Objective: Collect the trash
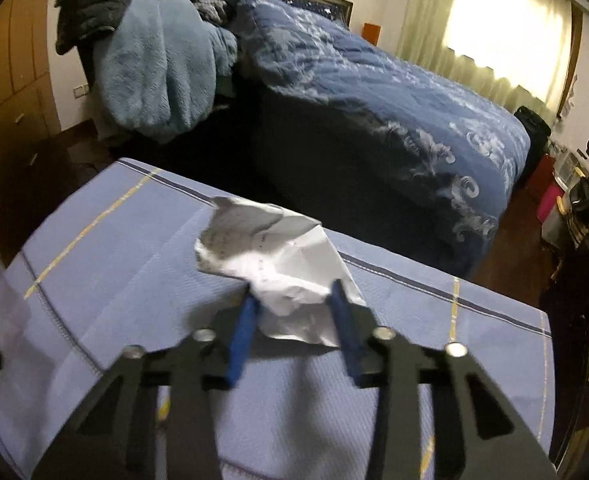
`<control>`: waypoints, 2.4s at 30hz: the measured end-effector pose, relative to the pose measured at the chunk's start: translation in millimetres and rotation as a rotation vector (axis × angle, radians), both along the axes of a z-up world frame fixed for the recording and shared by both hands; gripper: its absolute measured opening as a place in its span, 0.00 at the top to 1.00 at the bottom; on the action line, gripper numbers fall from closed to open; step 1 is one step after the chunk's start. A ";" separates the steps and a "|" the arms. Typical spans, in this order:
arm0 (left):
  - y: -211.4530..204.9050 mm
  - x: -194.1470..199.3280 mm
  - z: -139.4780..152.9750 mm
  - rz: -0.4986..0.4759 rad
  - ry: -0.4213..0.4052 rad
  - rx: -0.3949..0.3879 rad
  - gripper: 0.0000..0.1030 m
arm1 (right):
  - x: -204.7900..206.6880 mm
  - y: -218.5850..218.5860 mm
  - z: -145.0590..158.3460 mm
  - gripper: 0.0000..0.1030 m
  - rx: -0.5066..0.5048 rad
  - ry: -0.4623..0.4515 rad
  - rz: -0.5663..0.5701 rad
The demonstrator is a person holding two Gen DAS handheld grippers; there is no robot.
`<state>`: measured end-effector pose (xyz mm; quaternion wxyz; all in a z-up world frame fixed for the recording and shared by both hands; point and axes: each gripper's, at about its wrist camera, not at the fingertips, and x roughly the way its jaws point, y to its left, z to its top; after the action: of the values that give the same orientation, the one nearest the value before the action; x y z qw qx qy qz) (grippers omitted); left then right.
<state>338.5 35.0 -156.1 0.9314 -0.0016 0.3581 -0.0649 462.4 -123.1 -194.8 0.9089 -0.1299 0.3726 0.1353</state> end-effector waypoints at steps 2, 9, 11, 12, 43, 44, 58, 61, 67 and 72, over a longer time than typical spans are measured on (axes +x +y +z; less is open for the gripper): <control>-3.3 -4.7 2.8 -0.003 -0.009 -0.001 0.39 | -11.6 -5.5 6.3 0.87 0.029 0.019 0.008; -18.2 -31.9 10.3 -0.025 -0.024 -0.031 0.39 | -74.7 -36.0 27.6 0.87 0.157 0.040 0.026; -24.5 -43.3 13.0 -0.031 -0.035 -0.025 0.39 | -96.2 -47.6 32.4 0.87 0.207 0.046 0.019; -27.4 -48.6 14.2 -0.034 -0.039 -0.022 0.39 | -112.0 -56.5 34.7 0.87 0.237 0.048 0.012; -116.6 -160.1 33.5 -0.074 -0.066 -0.013 0.36 | -288.5 -159.8 25.5 0.32 0.376 -0.022 -0.173; -115.6 -160.4 32.6 -0.068 -0.058 -0.021 0.36 | -280.3 -156.2 23.2 0.24 0.363 -0.019 -0.169; -105.7 -159.6 36.6 -0.029 -0.061 -0.024 0.36 | -233.6 -150.6 4.0 0.78 0.393 0.062 -0.168; -113.3 -161.2 37.2 -0.045 -0.061 -0.033 0.36 | -256.2 -167.1 16.2 0.78 0.451 0.030 -0.176; -138.8 -166.6 39.8 -0.096 -0.066 -0.007 0.36 | -290.9 -194.6 26.8 0.78 0.504 0.001 -0.200; -169.2 -168.9 47.1 -0.158 -0.081 0.020 0.36 | -315.7 -226.7 26.0 0.77 0.539 -0.026 -0.256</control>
<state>169.6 -134.1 -109.0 0.9371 0.0386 0.3199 -0.1344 146.7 -349.8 -168.8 0.9250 0.1624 0.3247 0.1117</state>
